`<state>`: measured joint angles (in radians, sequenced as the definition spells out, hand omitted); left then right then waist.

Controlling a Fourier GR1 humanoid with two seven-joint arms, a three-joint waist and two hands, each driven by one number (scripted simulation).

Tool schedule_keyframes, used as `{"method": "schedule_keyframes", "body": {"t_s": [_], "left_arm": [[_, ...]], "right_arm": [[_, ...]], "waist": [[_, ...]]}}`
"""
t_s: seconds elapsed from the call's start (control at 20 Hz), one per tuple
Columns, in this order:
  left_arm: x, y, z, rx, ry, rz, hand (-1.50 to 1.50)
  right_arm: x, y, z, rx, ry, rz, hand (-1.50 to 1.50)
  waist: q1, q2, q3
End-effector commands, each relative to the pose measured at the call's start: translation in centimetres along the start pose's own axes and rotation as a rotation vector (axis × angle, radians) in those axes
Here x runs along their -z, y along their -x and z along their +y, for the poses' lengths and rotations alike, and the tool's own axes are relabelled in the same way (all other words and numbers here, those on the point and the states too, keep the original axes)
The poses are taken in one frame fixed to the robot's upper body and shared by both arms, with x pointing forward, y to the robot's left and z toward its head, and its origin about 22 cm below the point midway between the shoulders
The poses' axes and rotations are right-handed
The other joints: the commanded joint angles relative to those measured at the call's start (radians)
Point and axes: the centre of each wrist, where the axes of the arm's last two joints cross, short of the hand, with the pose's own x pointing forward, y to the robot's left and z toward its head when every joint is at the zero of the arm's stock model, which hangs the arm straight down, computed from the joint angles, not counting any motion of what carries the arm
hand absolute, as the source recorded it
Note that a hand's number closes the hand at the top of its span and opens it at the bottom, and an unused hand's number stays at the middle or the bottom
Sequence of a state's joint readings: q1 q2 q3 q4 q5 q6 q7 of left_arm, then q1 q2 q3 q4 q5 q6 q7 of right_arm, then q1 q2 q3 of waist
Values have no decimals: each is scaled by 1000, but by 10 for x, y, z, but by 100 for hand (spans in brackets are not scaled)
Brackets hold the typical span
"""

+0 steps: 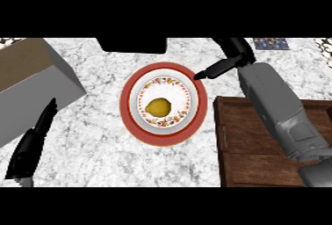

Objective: Pick the lemon from the tray and place it in the plate

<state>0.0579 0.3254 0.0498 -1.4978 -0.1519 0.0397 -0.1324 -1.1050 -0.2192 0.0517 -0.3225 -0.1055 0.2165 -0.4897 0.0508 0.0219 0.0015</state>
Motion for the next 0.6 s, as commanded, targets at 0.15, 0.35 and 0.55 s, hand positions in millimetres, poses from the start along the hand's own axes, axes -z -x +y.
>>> {"method": "schedule_keyframes", "body": {"t_s": [0.15,0.35,0.55], "left_arm": [[5,-1,-18,6,34,-16,0],[11,-11,-3,2,11,-34,0],[16,-19,-3,0,28,-41,0]], "right_arm": [[-31,0,-68,3,4,-101,-150],[-51,1,-97,-19,18,-106,-150],[-54,-12,-116,-39,31,-89,-150]], "waist": [[9,8,1],[34,17,2],[46,21,3]]}}
